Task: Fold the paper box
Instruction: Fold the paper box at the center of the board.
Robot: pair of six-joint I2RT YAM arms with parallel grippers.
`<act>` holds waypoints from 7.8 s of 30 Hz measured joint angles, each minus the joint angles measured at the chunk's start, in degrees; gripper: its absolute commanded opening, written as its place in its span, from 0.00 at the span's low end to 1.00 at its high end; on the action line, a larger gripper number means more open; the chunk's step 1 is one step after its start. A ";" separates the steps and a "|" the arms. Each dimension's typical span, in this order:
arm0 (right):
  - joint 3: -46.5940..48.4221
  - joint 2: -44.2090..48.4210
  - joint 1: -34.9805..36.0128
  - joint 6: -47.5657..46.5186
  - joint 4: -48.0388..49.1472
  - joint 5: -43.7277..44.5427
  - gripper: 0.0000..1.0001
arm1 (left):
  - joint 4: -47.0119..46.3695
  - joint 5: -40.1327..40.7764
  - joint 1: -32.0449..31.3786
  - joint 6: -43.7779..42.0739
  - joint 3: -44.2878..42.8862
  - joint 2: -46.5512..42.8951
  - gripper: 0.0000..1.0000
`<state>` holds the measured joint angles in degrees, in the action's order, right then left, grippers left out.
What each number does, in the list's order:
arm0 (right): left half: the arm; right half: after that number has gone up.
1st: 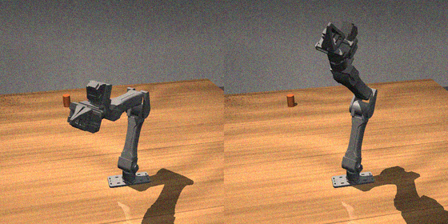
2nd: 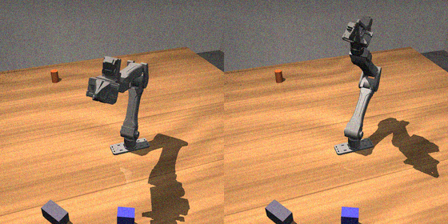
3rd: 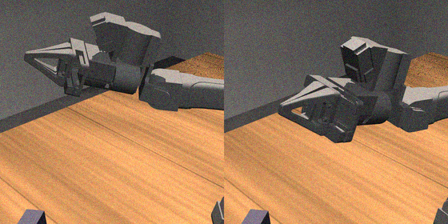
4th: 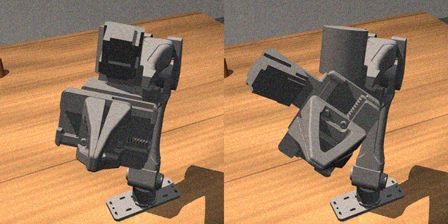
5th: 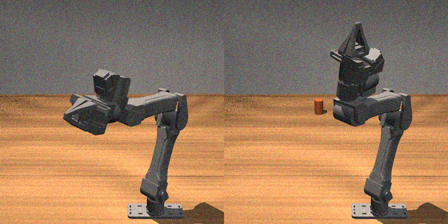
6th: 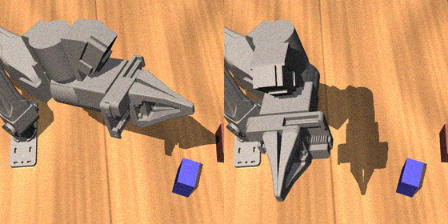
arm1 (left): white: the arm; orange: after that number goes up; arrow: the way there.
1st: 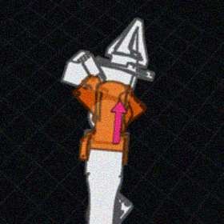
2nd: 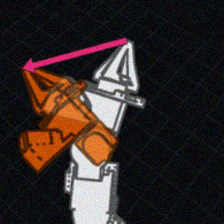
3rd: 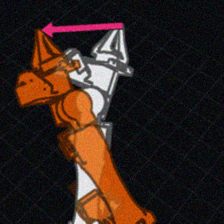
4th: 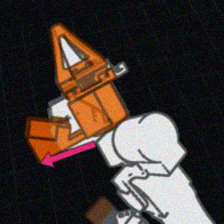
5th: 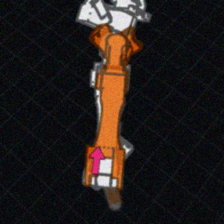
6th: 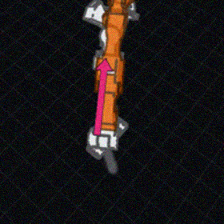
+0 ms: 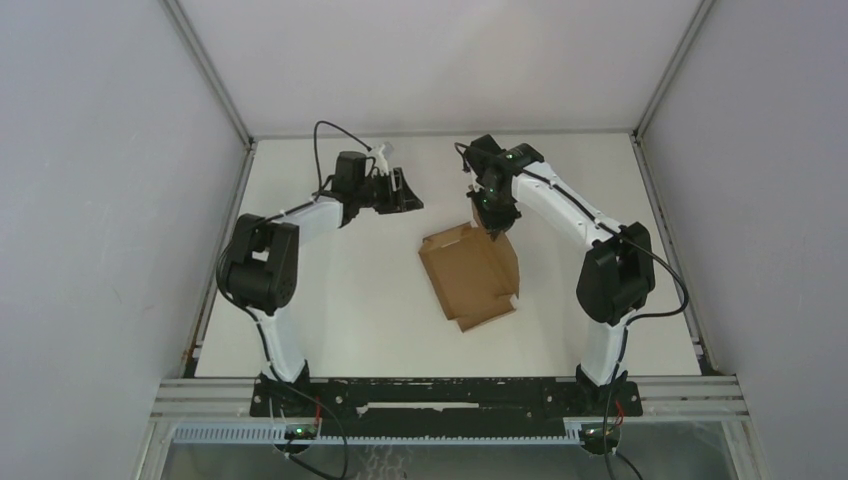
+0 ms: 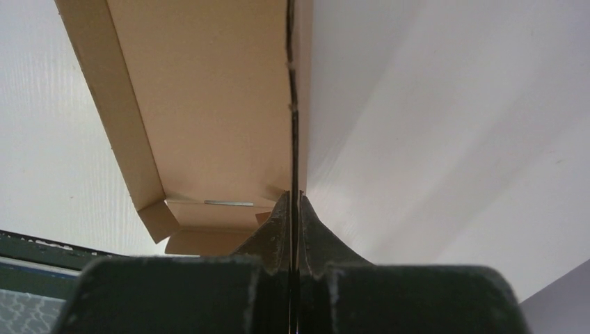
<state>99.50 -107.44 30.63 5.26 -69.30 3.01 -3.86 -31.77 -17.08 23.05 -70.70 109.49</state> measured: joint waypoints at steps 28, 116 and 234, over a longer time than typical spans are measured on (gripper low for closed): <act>0.00 0.00 9.64 -2.99 3.17 11.98 0.00 | 6.69 -7.41 -0.28 -4.00 -0.35 6.67 0.57; 1.51 -8.61 37.81 -4.52 -2.34 62.29 0.00 | -45.11 -5.14 -4.20 10.36 21.40 3.65 0.60; 6.51 4.20 38.10 0.04 -11.89 33.73 0.00 | -36.06 2.21 3.54 3.52 40.22 -22.88 0.58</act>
<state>106.02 -103.24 68.73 5.30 -81.19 36.73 -39.92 -29.56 -13.54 26.57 -30.48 86.61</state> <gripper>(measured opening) 0.010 0.583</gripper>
